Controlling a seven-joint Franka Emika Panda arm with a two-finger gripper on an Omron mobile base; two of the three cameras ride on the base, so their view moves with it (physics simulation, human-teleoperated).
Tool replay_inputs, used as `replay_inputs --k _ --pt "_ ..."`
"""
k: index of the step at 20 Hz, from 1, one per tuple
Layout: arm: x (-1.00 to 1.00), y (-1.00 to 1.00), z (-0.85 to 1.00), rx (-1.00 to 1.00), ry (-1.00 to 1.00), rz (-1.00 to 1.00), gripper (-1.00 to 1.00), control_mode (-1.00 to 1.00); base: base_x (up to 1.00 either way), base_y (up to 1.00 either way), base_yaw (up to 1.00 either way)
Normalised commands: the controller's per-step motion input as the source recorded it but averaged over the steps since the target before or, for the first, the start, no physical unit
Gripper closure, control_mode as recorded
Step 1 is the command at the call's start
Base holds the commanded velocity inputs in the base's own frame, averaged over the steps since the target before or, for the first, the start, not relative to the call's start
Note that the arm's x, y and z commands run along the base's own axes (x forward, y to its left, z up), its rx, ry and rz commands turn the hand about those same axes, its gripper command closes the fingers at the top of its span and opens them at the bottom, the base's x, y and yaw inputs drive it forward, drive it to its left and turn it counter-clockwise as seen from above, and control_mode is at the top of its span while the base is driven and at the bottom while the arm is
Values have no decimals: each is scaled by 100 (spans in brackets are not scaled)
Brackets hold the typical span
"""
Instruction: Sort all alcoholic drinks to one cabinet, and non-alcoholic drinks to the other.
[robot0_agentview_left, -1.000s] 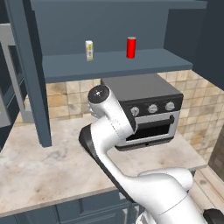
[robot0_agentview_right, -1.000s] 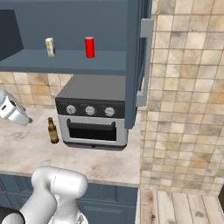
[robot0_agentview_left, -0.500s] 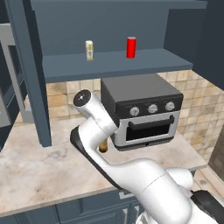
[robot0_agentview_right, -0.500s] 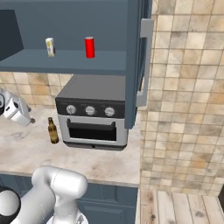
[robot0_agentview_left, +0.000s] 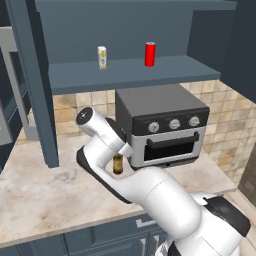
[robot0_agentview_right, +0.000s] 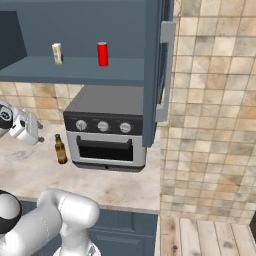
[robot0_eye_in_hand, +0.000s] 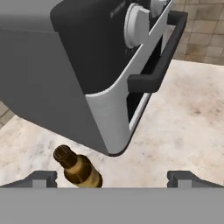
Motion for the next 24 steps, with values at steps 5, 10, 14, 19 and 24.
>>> replay_inputs --k 5,10,14,19,24 --pt "20 0 -28 0 -2 -16 -100 -100 0 0 0" --pt "18 1 -20 0 0 -13 -100 -100 0 0 0" --pt "17 6 -13 0 0 -10 -100 -100 0 0 0" --pt "14 4 -10 0 1 -6 -100 -100 0 0 0" --pt "13 0 -18 -6 4 -5 -100 -100 0 0 0"
